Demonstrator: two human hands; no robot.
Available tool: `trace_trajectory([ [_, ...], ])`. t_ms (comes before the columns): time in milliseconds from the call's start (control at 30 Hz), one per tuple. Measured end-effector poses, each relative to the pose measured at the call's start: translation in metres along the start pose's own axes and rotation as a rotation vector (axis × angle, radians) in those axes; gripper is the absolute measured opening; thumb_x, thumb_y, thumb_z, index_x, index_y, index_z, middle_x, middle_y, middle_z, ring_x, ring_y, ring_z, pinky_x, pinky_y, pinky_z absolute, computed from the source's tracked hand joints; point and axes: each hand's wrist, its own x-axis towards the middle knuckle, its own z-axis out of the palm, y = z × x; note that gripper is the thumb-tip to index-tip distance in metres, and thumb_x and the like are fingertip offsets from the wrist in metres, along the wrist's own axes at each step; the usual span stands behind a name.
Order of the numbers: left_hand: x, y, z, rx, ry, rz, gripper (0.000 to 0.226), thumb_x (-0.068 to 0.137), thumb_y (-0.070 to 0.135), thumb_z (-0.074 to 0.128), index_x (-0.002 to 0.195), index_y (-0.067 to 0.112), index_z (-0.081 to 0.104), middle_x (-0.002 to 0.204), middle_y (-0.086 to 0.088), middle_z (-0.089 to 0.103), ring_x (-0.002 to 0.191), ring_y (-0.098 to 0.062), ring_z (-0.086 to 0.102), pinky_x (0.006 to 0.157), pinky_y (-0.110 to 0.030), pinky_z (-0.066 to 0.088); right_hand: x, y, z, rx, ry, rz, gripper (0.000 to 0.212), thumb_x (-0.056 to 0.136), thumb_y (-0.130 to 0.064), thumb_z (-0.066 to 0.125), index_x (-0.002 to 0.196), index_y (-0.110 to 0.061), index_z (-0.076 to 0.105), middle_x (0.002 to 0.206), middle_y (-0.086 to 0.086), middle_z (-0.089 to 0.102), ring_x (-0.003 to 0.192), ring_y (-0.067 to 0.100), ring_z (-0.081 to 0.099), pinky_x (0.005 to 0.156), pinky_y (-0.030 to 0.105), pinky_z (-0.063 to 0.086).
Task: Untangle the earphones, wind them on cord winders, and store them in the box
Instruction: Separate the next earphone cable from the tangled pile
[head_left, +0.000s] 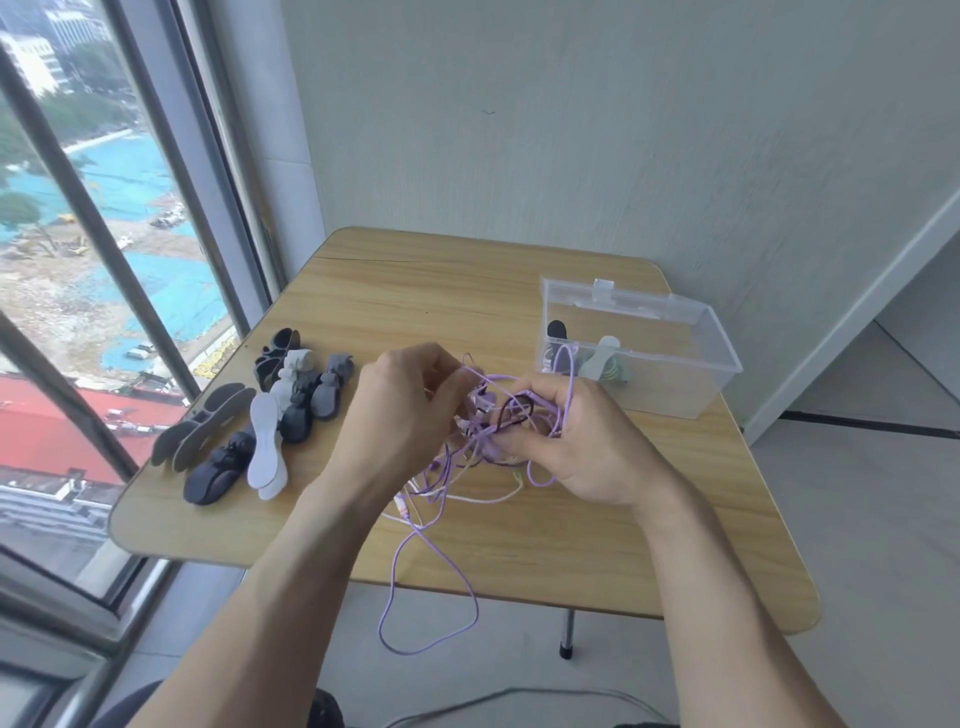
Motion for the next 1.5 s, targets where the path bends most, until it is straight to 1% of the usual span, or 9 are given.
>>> trace_trajectory([
  [200,-0.003,0.004,0.005,0.069,0.008,0.012,0.023,0.100,0.031,0.055,0.079,0.021,0.052,0.060,0.003,0.070,0.046,-0.010,0.065,0.060,-0.033,0.052,-0.001,-0.003,-0.001,-0.194,-0.122,0.031,0.034,0.089,-0.009,0.055,0.107,-0.032,0.073,0.104,-0.011,0.075,0.091,0.023,0.069,0.088,0.047,0.055],
  [300,-0.003,0.003,0.007,0.085,0.003,0.034,0.027,0.101,0.036,0.051,0.080,0.019,0.052,0.062,0.004,0.070,0.056,-0.015,0.067,0.064,-0.040,0.054,-0.004,-0.001,-0.001,-0.216,-0.082,0.102,0.036,0.086,-0.010,0.055,0.105,-0.033,0.074,0.099,-0.011,0.076,0.059,0.011,0.059,0.072,0.032,0.057],
  [500,-0.004,0.010,0.004,0.001,-0.026,0.075,0.030,0.101,0.031,0.053,0.079,0.012,0.059,0.064,0.010,0.072,0.054,-0.002,0.059,0.055,-0.019,0.042,-0.006,-0.007,0.003,-0.042,-0.033,0.101,0.024,0.079,-0.033,0.066,0.095,-0.018,0.074,0.077,0.007,0.073,0.064,0.027,0.059,0.064,0.040,0.051],
  [633,-0.002,0.007,0.004,-0.083,-0.006,0.052,0.034,0.101,0.034,0.051,0.076,0.011,0.057,0.065,0.010,0.073,0.063,-0.013,0.069,0.066,-0.032,0.053,-0.005,-0.006,0.006,0.026,0.048,0.105,0.014,0.079,-0.028,0.083,0.075,-0.027,0.069,0.056,-0.015,0.060,0.047,-0.003,0.053,0.051,0.010,0.035],
  [800,0.002,-0.004,0.003,-0.119,-0.102,-0.073,0.043,0.102,0.043,0.043,0.081,0.006,0.052,0.070,-0.003,0.075,0.063,-0.025,0.072,0.069,-0.051,0.059,0.000,0.002,0.006,-0.028,0.065,0.138,0.026,0.075,-0.024,0.084,0.069,-0.038,0.064,0.060,-0.015,0.063,0.046,0.000,0.052,0.051,0.022,0.040],
  [900,0.003,-0.006,0.003,-0.126,-0.137,-0.113,0.040,0.104,0.035,0.043,0.083,0.002,0.052,0.070,-0.010,0.074,0.061,-0.026,0.073,0.069,-0.052,0.060,-0.001,-0.001,0.007,-0.039,0.022,0.121,0.024,0.077,-0.016,0.081,0.090,-0.034,0.072,0.078,-0.011,0.073,0.060,-0.006,0.059,0.056,0.019,0.046],
  [1000,0.003,-0.005,0.004,0.027,-0.098,-0.083,0.041,0.103,0.038,0.044,0.081,0.005,0.054,0.061,-0.005,0.071,0.057,-0.020,0.071,0.068,-0.047,0.058,-0.002,-0.001,0.009,-0.113,-0.020,0.101,0.016,0.082,-0.021,0.081,0.088,-0.034,0.077,0.069,-0.024,0.069,0.055,-0.001,0.058,0.056,0.016,0.048],
  [1167,0.004,-0.008,0.006,0.149,-0.021,-0.049,0.039,0.103,0.038,0.042,0.080,0.008,0.052,0.071,-0.009,0.070,0.063,-0.032,0.069,0.063,-0.047,0.054,0.003,0.004,0.013,-0.181,0.042,0.051,0.012,0.079,-0.034,0.082,0.087,-0.026,0.079,0.095,-0.004,0.076,0.102,0.024,0.067,0.083,0.043,0.055],
  [1500,0.006,-0.007,0.005,0.113,0.075,-0.058,0.042,0.104,0.036,0.041,0.074,0.009,0.052,0.067,-0.003,0.070,0.068,-0.028,0.064,0.066,-0.038,0.048,-0.002,-0.003,0.010,-0.347,0.040,0.013,0.003,0.087,-0.030,0.077,0.088,-0.029,0.074,0.084,-0.008,0.072,0.081,0.014,0.062,0.076,0.029,0.050],
])
